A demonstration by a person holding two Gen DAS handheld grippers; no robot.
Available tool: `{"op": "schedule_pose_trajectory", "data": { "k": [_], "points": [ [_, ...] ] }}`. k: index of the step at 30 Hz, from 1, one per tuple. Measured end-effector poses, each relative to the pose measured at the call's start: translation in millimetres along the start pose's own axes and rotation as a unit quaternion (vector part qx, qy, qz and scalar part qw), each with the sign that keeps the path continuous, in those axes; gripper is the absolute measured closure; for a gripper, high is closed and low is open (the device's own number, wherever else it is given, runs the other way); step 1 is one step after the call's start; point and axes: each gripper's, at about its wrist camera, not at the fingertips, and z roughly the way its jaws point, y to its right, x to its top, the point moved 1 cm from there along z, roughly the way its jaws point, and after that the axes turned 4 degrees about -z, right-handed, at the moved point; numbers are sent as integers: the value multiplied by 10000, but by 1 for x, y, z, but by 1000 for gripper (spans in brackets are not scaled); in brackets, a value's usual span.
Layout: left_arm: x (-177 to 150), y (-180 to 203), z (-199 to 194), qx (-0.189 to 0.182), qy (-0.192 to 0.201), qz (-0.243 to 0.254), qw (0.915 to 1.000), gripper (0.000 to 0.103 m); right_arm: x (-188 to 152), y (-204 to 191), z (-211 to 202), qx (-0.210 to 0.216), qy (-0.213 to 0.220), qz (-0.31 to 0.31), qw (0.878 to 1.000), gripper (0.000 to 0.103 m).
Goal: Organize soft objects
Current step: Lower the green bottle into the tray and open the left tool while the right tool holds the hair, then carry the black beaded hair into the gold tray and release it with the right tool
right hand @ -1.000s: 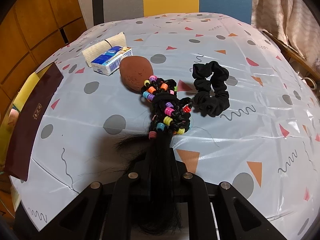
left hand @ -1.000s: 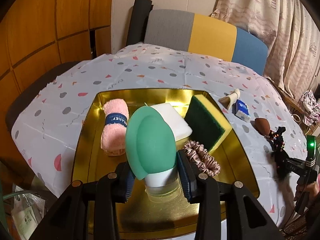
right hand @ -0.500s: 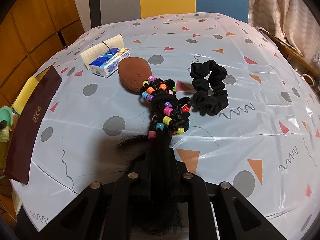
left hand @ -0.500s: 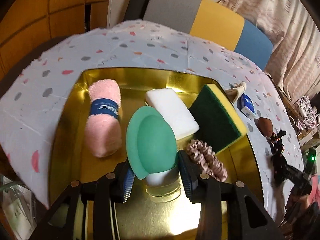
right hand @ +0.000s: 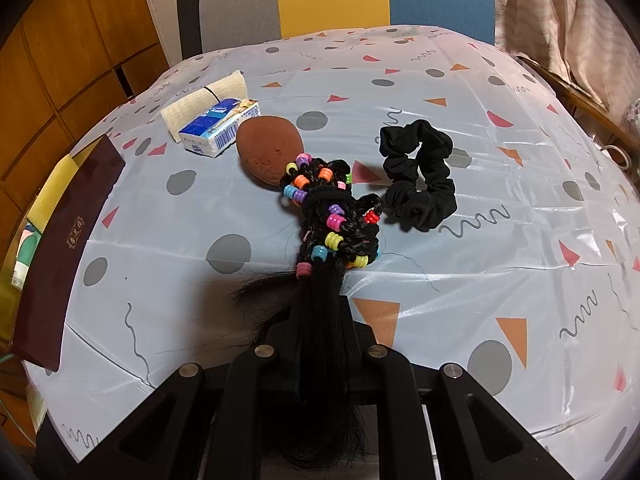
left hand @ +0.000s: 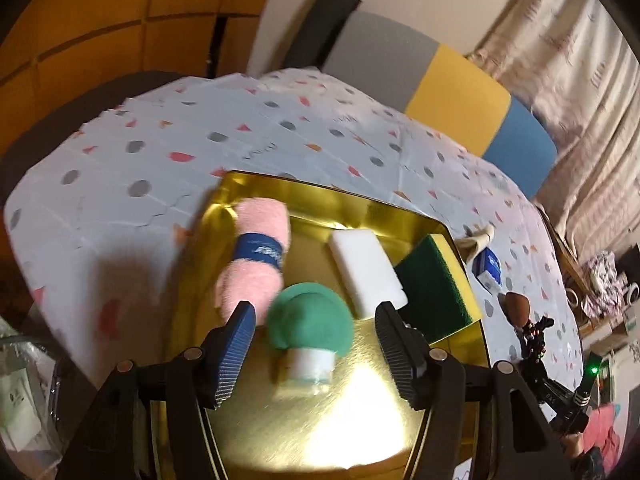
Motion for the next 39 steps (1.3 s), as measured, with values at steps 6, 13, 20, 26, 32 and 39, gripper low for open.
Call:
{"op": "schedule_pose_trajectory", "data": {
  "k": [6,13,20,26,32,39],
  "points": [
    [-26,1,-22,101,134,220,9996,40,4,-6,-3,270,-157,84,9995,46],
    [-52,24,-21,-132,-34,546,9984,40,5,12,-17,435,-152,690,9965,37],
    [-65,44,-22,-246,-107,754,9968,40,25,15,-13,325,-115,787,9963,37],
    [-75,54,-29,-106,-40,1008,9948,40,36,1,17,-471,-448,488,9967,71],
    [-78,55,-33,43,42,1112,9938,40,29,-16,17,-855,-250,-135,9959,80],
    [-81,54,-32,66,9,1112,9938,40,21,-19,8,-696,-232,-64,9973,81]
  ]
}}
